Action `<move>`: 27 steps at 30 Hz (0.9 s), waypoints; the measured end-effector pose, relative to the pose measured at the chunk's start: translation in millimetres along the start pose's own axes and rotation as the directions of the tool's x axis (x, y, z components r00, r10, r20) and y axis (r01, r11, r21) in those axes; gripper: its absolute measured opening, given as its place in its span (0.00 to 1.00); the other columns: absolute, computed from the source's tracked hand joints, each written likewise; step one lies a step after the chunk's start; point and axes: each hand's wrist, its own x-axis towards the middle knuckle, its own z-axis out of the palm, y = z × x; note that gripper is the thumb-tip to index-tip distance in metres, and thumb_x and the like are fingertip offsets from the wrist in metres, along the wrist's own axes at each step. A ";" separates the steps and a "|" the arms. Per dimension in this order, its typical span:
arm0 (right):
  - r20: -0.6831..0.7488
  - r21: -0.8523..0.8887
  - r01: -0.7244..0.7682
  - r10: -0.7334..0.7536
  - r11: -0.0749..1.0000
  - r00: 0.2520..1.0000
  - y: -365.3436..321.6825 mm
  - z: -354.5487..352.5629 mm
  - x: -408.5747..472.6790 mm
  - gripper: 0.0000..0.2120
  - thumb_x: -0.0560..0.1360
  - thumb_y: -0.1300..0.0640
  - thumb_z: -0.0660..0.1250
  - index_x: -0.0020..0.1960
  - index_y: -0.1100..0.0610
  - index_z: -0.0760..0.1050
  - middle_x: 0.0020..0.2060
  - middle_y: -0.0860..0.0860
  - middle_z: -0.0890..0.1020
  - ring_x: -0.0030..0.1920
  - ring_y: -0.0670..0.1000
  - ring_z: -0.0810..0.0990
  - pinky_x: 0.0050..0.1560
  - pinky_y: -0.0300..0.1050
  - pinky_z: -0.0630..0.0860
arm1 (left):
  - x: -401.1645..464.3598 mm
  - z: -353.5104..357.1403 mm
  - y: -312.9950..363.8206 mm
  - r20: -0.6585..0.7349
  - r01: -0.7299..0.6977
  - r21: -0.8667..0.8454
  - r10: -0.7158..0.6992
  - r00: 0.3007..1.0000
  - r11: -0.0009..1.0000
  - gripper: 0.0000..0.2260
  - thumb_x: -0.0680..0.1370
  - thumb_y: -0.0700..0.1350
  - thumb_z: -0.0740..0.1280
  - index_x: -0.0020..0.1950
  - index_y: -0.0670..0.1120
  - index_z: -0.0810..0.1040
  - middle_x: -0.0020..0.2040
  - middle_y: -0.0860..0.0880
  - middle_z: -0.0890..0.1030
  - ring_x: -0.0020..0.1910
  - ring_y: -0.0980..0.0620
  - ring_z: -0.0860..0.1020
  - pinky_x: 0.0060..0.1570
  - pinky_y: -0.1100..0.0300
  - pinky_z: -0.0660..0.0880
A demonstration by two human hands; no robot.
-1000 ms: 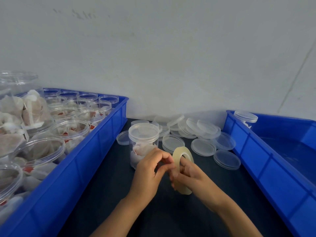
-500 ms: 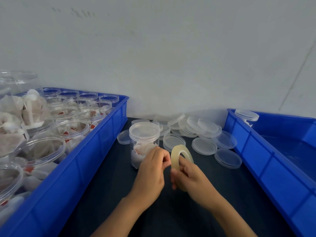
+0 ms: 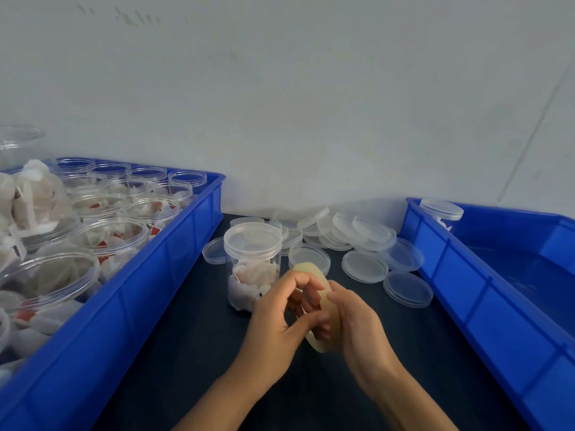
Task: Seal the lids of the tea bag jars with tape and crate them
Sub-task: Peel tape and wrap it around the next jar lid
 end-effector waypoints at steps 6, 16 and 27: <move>-0.088 -0.053 -0.093 0.088 0.994 0.992 0.4 -7.4 1.9 0.17 0.74 0.61 0.51 0.52 0.70 0.72 0.41 0.57 0.79 0.44 0.54 0.74 0.49 0.52 0.70 | -1.8 4.1 3.4 0.030 -0.118 0.096 0.116 0.993 0.988 0.14 0.71 0.40 0.75 0.52 0.54 0.76 0.46 0.56 0.79 0.48 0.52 0.79 0.48 0.64 0.75; -0.029 0.039 -0.117 0.118 0.992 0.993 -11.2 -3.3 -1.1 0.15 0.76 0.54 0.58 0.42 0.60 0.79 0.37 0.57 0.78 0.43 0.54 0.74 0.53 0.53 0.69 | -3.9 4.1 2.4 -0.021 -0.087 0.109 0.090 0.996 0.990 0.16 0.68 0.40 0.78 0.50 0.50 0.75 0.44 0.55 0.79 0.45 0.53 0.79 0.47 0.67 0.74; 0.050 0.141 -0.128 0.122 0.982 0.991 -11.6 -1.4 2.7 0.10 0.74 0.61 0.51 0.45 0.61 0.71 0.36 0.55 0.68 0.35 0.48 0.66 0.44 0.47 0.65 | -7.6 6.3 3.3 -0.027 -0.115 0.124 0.119 0.992 0.986 0.27 0.68 0.44 0.74 0.63 0.55 0.67 0.55 0.51 0.73 0.53 0.54 0.76 0.51 0.71 0.71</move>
